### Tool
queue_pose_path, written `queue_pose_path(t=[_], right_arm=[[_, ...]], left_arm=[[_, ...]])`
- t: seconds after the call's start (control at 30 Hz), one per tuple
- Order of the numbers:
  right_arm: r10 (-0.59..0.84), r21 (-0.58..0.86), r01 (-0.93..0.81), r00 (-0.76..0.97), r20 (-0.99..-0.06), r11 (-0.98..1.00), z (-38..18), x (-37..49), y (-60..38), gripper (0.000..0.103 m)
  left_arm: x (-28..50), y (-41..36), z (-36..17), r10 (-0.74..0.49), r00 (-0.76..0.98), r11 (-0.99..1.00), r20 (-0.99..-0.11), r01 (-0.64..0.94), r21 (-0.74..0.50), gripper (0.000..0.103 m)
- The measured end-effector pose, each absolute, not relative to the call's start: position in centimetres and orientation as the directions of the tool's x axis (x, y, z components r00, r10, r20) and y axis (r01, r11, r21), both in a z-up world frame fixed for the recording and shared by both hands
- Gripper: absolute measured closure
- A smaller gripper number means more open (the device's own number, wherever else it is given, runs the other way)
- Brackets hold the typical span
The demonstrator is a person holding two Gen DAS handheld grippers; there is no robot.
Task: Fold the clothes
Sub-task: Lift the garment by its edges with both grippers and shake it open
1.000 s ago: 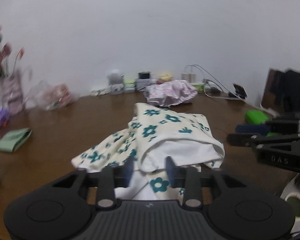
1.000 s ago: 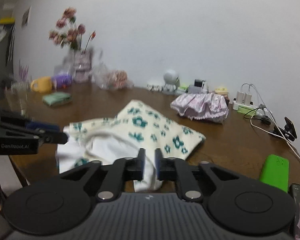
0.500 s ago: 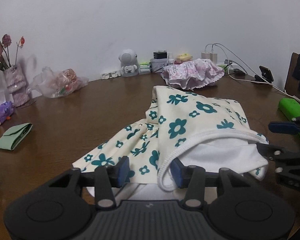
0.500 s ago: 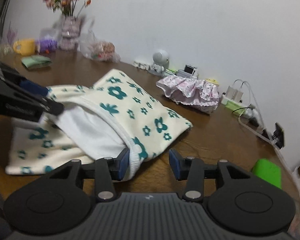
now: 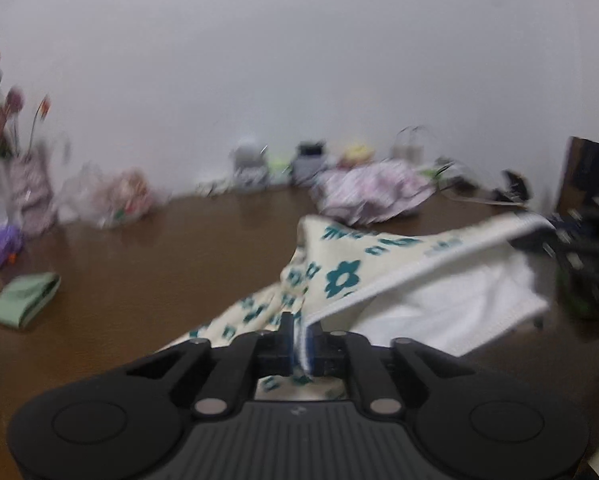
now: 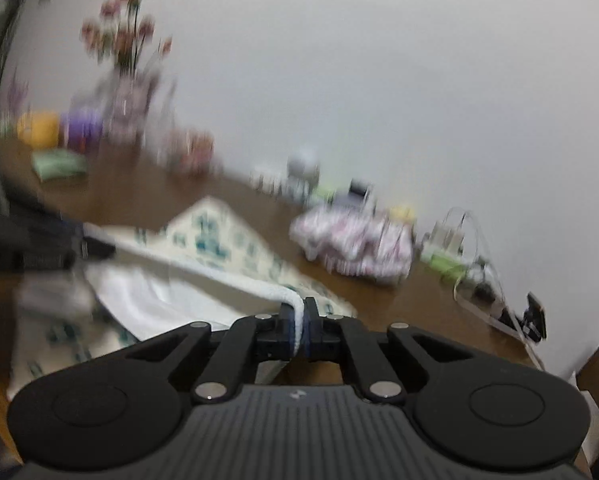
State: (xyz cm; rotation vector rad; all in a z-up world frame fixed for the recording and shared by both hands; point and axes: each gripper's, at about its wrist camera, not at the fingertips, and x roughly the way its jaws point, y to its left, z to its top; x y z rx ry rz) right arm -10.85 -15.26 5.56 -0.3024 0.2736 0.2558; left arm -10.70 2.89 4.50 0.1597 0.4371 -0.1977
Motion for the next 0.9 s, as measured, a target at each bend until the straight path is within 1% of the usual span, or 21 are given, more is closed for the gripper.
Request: queue_pose_path(t=[0.03, 0.07, 0.1, 0.13, 0.27, 0.33, 0.37, 0.4, 0.43, 0.5, 0.57, 0.63, 0.67, 0.7, 0.73, 0.77, 0.8, 0.83, 0.87, 0.9], right_arm=[[0.215, -0.251, -0.291, 0.933, -0.289, 0.923, 6.1, -11.2, -15.3, 0.1], [0.225, -0.246, -0.295, 0.934, -0.277, 0.923, 6.6, -11.5, -15.4, 0.1], [0.235, -0.24, -0.3, 0.935, -0.264, 0.923, 7.1, -11.8, -15.4, 0.1], [0.244, -0.235, -0.304, 0.936, -0.252, 0.923, 7.6, -12.1, -15.5, 0.1], [0.275, -0.258, -0.332, 0.933, -0.232, 0.907, 8.3, -13.5, -14.8, 0.1], [0.271, -0.271, -0.331, 0.934, -0.234, 0.904, 8.2, -14.0, -14.8, 0.1], [0.257, -0.275, -0.32, 0.935, -0.244, 0.906, 8.0, -14.0, -15.0, 0.1], [0.242, -0.279, -0.31, 0.937, -0.254, 0.909, 7.7, -14.0, -15.2, 0.1], [0.227, -0.284, -0.3, 0.938, -0.263, 0.911, 7.5, -14.0, -15.4, 0.1], [0.197, -0.293, -0.279, 0.939, -0.282, 0.914, 7.0, -14.0, -15.9, 0.1], [0.151, -0.296, -0.257, 0.929, -0.337, 0.92, 5.5, -13.1, -16.2, 0.1], [0.104, -0.304, -0.229, 0.92, -0.377, 0.925, 3.5, -12.2, -16.2, 0.091], [0.087, -0.305, -0.219, 0.916, -0.393, 0.927, 2.6, -11.8, -16.2, 0.07], [0.084, -0.291, -0.216, 0.909, -0.408, 0.932, 1.8, -11.5, -16.3, 0.056], [0.098, -0.261, -0.228, 0.897, -0.432, 0.938, 1.1, -11.3, -16.5, 0.057], [0.111, -0.241, -0.24, 0.886, -0.449, 0.94, 0.7, -11.2, -16.6, 0.062], [0.121, -0.228, -0.25, 0.879, -0.461, 0.941, 0.5, -11.1, -16.6, 0.072], [0.13, -0.228, -0.256, 0.881, -0.455, 0.939, 0.8, -11.2, -16.7, 0.075], [0.137, -0.234, -0.261, 0.888, -0.44, 0.936, 1.4, -11.3, -16.8, 0.092], [0.152, -0.236, -0.272, 0.892, -0.425, 0.933, 2.5, -11.4, -16.9, 0.102]], left_arm=[[-11.3, 2.5, 4.7, -0.165, 0.893, 0.964, -0.418, 0.236, 0.124, 0.078], [-11.6, 2.0, 4.6, -0.167, 0.897, 0.961, -0.41, 0.242, 0.138, 0.06], [-11.8, 1.4, 4.5, -0.169, 0.9, 0.957, -0.402, 0.247, 0.152, 0.05], [-12.0, 0.9, 4.4, -0.17, 0.903, 0.954, -0.395, 0.251, 0.166, 0.051], [-10.4, -0.4, 3.2, -0.135, 0.891, 0.951, -0.432, 0.239, 0.196, 0.052], [-9.3, -0.4, 2.8, -0.1, 0.886, 0.952, -0.454, 0.218, 0.216, 0.058], [-8.8, -0.1, 2.7, -0.089, 0.881, 0.954, -0.464, 0.21, 0.215, 0.069], [-8.4, 0.2, 2.6, -0.081, 0.876, 0.956, -0.475, 0.203, 0.211, 0.09], [-8.1, 0.8, 2.8, -0.086, 0.872, 0.964, -0.482, 0.196, 0.182, 0.099], [-7.8, 1.9, 3.3, -0.11, 0.866, 0.976, -0.488, 0.186, 0.11, 0.102], [-8.2, 2.2, 4.2, -0.131, 0.879, 0.98, -0.458, 0.183, 0.072, 0.102], [-9.0, 2.1, 5.4, -0.131, 0.898, 0.982, -0.42, 0.176, 0.069, 0.102], [-9.1, 2.1, 5.9, -0.134, 0.903, 0.983, -0.408, 0.174, 0.062, 0.102], [-9.4, 2.2, 6.5, -0.139, 0.907, 0.983, -0.397, 0.174, 0.054, 0.102], [-9.5, 2.3, 7.0, -0.143, 0.91, 0.983, -0.389, 0.176, 0.051, 0.102], [-9.8, 2.3, 7.6, -0.144, 0.915, 0.983, -0.377, 0.175, 0.05, 0.102], [-10.1, 2.4, 8.3, -0.143, 0.923, 0.984, -0.358, 0.173, 0.051, 0.102], [-10.3, 2.3, 9.1, -0.144, 0.929, 0.984, -0.34, 0.172, 0.055, 0.102], [-10.4, 2.3, 10.0, -0.146, 0.937, 0.982, -0.318, 0.176, 0.066, 0.102], [-10.4, 2.3, 11.4, -0.155, 0.945, 0.979, -0.289, 0.186, 0.083, 0.102]])
